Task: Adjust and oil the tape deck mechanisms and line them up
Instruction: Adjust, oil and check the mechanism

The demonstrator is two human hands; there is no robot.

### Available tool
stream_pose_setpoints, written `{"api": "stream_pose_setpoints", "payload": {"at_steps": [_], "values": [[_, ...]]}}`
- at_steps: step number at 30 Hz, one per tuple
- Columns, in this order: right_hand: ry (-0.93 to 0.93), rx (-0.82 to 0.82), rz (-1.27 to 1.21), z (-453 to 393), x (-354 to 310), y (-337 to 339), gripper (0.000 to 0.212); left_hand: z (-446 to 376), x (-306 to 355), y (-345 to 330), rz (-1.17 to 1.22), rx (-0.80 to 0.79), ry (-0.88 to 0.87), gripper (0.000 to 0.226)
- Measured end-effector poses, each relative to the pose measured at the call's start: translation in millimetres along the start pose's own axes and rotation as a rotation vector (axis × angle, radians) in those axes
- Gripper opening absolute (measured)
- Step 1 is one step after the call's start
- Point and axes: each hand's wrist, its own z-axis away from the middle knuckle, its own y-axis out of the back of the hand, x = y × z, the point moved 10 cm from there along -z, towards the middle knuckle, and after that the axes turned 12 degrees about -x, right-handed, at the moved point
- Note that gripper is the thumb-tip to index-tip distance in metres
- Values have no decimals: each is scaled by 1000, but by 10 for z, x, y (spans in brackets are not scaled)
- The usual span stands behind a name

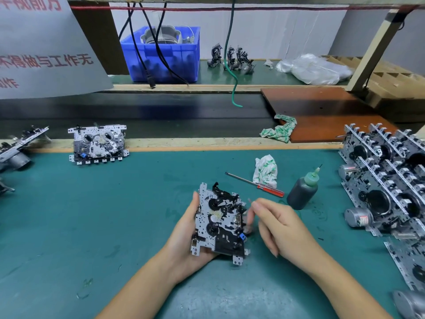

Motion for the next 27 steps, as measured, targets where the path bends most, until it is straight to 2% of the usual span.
{"api": "stream_pose_setpoints", "payload": {"at_steps": [4, 6, 13, 27], "values": [[-249, -265, -137, 35, 210, -293, 58, -1, -11, 24, -29, 17, 21, 72], [-297, -320, -137, 62, 236, -365, 62, 0, -14, 21, -46, 18, 26, 76], [-373, -357, -145, 77, 282, -394, 67, 8, -6, 13, -63, 35, 18, 75], [-502, -483, -215, 135, 372, -429, 59, 10, 9, -25, -159, 55, -17, 71]]}}
